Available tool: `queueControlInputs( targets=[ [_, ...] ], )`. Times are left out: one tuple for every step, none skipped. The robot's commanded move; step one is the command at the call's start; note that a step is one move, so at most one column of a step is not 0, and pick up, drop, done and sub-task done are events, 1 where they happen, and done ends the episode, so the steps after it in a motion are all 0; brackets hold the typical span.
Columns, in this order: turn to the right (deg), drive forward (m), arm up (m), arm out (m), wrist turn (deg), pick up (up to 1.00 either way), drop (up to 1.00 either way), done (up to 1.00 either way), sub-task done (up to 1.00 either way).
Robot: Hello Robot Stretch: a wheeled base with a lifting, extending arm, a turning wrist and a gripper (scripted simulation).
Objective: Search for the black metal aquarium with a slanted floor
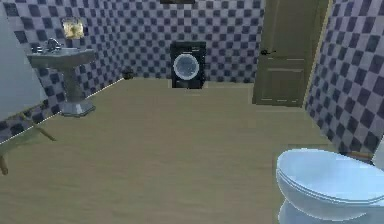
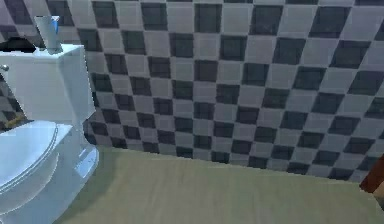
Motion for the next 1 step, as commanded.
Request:
queueControlInputs(
  targets=[
    [0.0, 0.85, 0.0, 0.0, 0.0, 0.0, 0.0, 0.0, 0.0]
  ],
)
